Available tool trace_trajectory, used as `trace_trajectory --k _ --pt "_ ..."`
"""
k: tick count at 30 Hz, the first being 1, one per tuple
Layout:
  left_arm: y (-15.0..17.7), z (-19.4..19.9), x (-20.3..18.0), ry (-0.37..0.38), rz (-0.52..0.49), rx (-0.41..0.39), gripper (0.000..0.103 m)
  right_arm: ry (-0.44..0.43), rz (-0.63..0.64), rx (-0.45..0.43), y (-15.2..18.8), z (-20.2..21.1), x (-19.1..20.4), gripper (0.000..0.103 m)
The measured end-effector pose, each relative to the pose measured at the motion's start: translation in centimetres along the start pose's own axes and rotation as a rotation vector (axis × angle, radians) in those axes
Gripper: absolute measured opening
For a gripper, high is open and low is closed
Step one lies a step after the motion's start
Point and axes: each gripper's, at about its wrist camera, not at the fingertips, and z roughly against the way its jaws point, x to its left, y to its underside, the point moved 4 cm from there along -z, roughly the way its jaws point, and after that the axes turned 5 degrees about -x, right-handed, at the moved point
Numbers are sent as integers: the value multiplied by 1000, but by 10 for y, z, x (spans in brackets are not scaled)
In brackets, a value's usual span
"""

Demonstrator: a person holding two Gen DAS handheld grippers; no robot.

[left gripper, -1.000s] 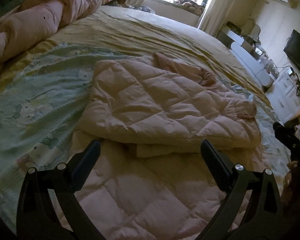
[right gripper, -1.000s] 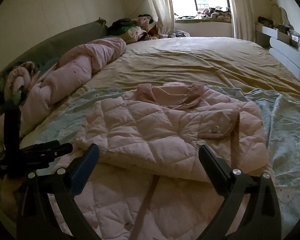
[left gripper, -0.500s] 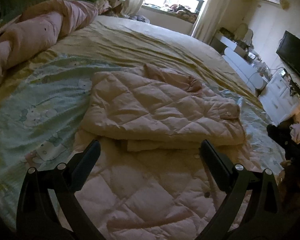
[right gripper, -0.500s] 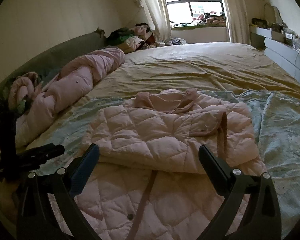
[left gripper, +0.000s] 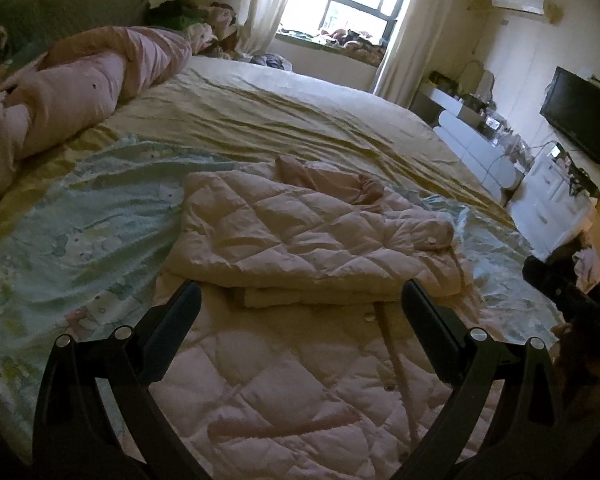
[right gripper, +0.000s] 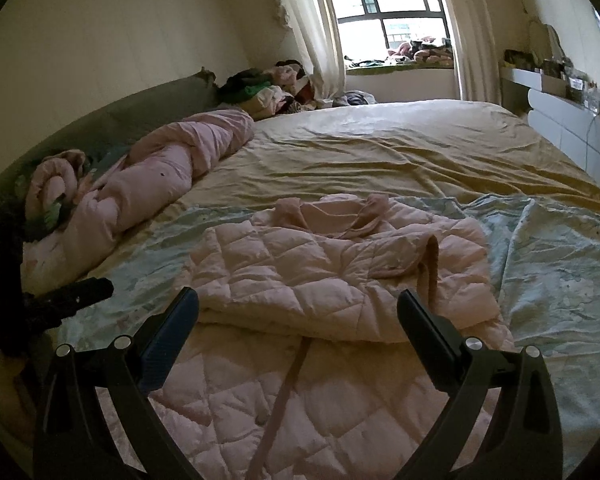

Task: Fold large clothes

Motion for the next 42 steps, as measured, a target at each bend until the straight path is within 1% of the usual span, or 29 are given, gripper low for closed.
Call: trace_trajectory --k 7,17,26,31,36,42 --pt "0 20 -10 7 -12 -36 94 -6 1 -24 1 18 -2 99" --pt "8 38 -17 18 -18 -55 94 -4 14 -37 6 36 -3 99" --pt "27 47 -18 14 -28 -38 94 -10 50 -21 14 43 6 99" --pt "42 51 -12 -4 -31 -21 94 -16 71 -15 20 48 12 99" --pt "53 57 -3 -15 -13 -18 94 -15 80 -5 28 53 16 99" --pt "68 61 2 -27 -19 -6 94 26 77 -26 37 62 14 99"
